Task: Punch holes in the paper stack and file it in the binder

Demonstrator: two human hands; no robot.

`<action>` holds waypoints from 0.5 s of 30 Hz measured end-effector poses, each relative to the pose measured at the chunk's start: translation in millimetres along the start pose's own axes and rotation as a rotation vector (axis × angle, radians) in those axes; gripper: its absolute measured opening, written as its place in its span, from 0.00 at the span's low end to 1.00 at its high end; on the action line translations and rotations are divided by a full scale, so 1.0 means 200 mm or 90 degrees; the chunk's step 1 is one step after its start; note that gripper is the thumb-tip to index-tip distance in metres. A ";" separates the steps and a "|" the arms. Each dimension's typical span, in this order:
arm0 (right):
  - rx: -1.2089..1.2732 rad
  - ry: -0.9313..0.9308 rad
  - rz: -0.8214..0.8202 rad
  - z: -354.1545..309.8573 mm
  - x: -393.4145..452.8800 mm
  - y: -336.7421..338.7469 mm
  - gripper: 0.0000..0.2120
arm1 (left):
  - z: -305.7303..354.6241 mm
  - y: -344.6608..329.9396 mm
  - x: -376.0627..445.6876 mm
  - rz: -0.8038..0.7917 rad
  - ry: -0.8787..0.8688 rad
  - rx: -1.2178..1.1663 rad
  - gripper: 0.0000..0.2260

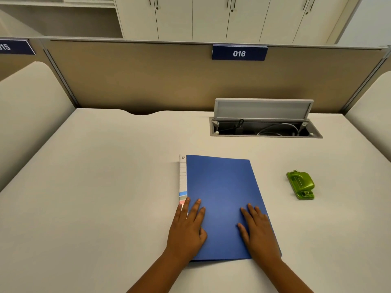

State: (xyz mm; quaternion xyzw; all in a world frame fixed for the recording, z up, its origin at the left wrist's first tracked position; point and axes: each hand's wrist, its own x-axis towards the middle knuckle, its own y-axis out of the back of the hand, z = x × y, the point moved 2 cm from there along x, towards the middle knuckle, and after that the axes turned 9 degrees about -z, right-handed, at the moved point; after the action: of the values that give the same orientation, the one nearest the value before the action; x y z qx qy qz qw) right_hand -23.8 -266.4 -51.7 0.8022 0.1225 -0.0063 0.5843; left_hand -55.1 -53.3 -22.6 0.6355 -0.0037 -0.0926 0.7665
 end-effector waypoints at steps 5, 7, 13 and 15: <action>-0.027 -0.011 -0.028 -0.01 -0.01 0.01 0.28 | 0.04 -0.05 0.01 0.059 0.062 0.017 0.24; -0.021 -0.018 -0.053 0.00 -0.01 0.01 0.27 | 0.04 -0.06 0.01 0.073 0.075 0.023 0.22; 0.005 -0.010 -0.097 0.01 0.00 -0.02 0.28 | 0.03 -0.09 0.02 0.084 0.077 0.026 0.26; 0.058 0.012 -0.104 0.00 0.01 0.01 0.34 | 0.03 -0.07 0.02 0.089 0.073 0.021 0.27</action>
State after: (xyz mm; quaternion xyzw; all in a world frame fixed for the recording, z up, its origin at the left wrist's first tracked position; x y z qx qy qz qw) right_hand -22.2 -267.7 -50.2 0.8151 0.1929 -0.0520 0.5438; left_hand -53.1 -63.0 -36.2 0.6503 -0.0057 -0.0018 0.7597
